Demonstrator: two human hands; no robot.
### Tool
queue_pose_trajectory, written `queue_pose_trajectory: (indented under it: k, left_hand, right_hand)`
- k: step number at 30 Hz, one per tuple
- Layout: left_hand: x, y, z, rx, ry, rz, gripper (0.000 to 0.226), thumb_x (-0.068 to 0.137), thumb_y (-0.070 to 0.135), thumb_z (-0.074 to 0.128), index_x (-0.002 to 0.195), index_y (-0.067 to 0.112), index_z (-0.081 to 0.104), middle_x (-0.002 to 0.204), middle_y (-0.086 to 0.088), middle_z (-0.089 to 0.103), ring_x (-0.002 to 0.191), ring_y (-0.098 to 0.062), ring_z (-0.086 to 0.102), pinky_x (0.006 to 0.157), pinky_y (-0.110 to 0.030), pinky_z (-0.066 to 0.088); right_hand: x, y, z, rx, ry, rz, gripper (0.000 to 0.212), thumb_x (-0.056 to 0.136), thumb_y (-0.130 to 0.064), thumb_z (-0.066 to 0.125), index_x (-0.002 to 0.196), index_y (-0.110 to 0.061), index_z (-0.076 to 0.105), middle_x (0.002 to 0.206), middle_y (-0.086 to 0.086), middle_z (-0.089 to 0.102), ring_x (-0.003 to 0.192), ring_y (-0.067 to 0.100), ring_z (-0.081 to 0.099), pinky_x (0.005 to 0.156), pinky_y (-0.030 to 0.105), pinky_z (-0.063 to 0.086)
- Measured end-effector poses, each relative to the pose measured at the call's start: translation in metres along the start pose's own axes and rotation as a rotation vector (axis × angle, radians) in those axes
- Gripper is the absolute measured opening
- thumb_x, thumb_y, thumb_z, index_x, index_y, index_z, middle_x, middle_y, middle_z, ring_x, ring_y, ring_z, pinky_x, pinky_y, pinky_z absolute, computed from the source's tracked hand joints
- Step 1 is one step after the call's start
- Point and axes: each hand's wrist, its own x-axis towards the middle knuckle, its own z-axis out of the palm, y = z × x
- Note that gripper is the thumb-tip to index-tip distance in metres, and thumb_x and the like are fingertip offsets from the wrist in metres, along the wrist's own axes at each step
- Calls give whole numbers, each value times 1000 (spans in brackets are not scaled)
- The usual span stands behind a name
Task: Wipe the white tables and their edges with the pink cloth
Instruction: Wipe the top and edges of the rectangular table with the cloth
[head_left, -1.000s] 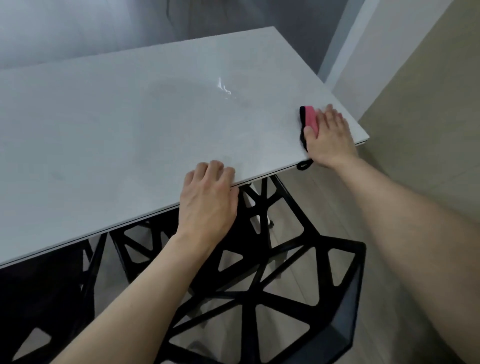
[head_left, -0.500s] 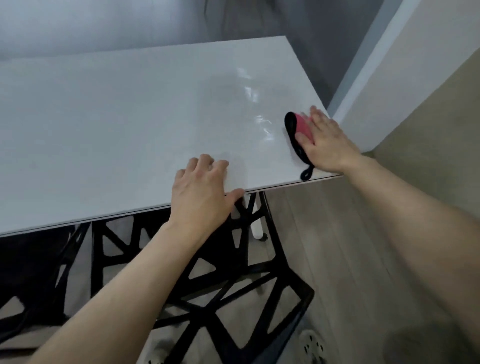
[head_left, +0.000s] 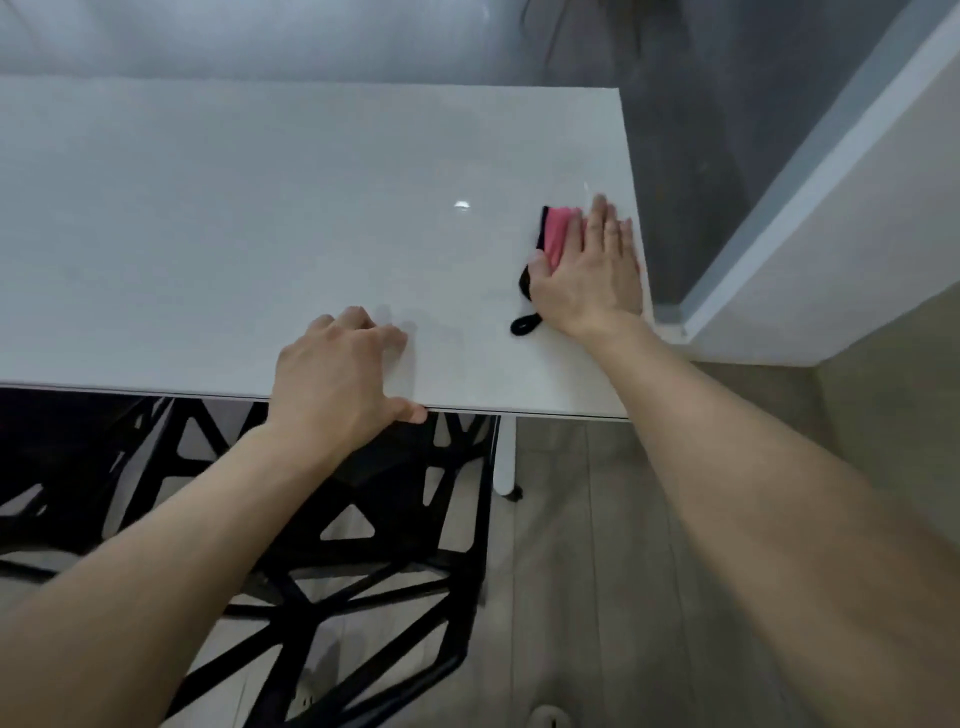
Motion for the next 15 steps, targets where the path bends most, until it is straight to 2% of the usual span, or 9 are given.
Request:
queue_pose_trajectory:
  k: [2, 4, 6, 8, 10, 12, 13, 14, 15]
  left_hand:
    - [0, 1, -3, -7, -4, -19, 91, 61, 75, 91, 141, 40, 67, 129, 7, 62, 123, -23, 58, 99, -45, 50]
    - [0, 3, -7, -18, -24, -31, 88, 60, 76, 90, 139, 44, 69, 129, 9, 62, 123, -22, 57, 99, -44, 52]
    - [2, 5, -10, -26, -45, -45, 88, 60, 75, 91, 140, 45, 69, 131, 9, 61, 124, -20, 56, 99, -43, 51]
    - [4, 5, -12, -32, -61, -54, 91, 59, 74, 92, 142, 43, 69, 130, 10, 61, 124, -19, 56, 98, -40, 50]
    - [5, 4, -11, -39, -52, -55, 93, 59, 74, 92, 142, 43, 68, 130, 12, 61, 123, -18, 56, 97, -38, 49]
    - [6, 2, -8, -41, -35, -59, 92, 58, 76, 91, 141, 45, 68, 131, 13, 61, 123, -17, 56, 96, -37, 49]
    - [5, 0, -6, -39, -21, -58, 92, 57, 78, 90, 140, 46, 68, 131, 14, 61, 123, -16, 56, 95, -38, 49]
    - [3, -2, -4, -35, -8, -55, 91, 57, 79, 89, 140, 47, 68, 131, 15, 62, 123, -16, 56, 94, -38, 49]
    - [1, -3, -4, -29, 5, -50, 91, 57, 80, 88, 140, 47, 68, 130, 15, 62, 123, -17, 56, 94, -39, 50]
  right_hand:
    - [-33, -37, 10, -2, -25, -354, 78, 106, -57, 12, 174, -18, 5, 180, 14, -7, 168, 25, -9, 135, 45, -7]
    - [-78, -39, 14, -43, -102, -695, 72, 107, -59, 7, 173, -30, 0, 181, 8, -9, 167, 19, -14, 135, 44, -8]
    - [-92, -9, 2, -52, -183, -808, 71, 109, -65, 7, 171, -34, -7, 179, 1, -18, 164, 12, -23, 135, 41, -11]
    - [-65, 32, -12, -72, -209, -673, 75, 108, -69, 6, 171, -33, -11, 178, -2, -23, 162, 10, -27, 135, 40, -12]
    - [-19, 58, -20, -77, -142, -381, 79, 106, -69, 7, 172, -29, -8, 180, 2, -19, 164, 13, -22, 135, 40, -11]
    - [14, 41, -12, -37, -65, -80, 84, 104, -67, 9, 174, -23, 0, 181, 12, -11, 167, 22, -13, 135, 43, -10]
    - [16, 16, -5, -22, -32, 0, 86, 102, -66, 10, 174, -20, 4, 180, 16, -6, 168, 26, -9, 135, 45, -10]
    - [10, -11, 3, -28, -22, -20, 87, 101, -66, 10, 174, -19, 8, 180, 18, -2, 168, 28, -6, 135, 46, -10]
    - [-3, -37, 8, -28, -37, -133, 85, 101, -65, 11, 173, -19, 11, 180, 18, 2, 168, 28, -5, 135, 46, -9]
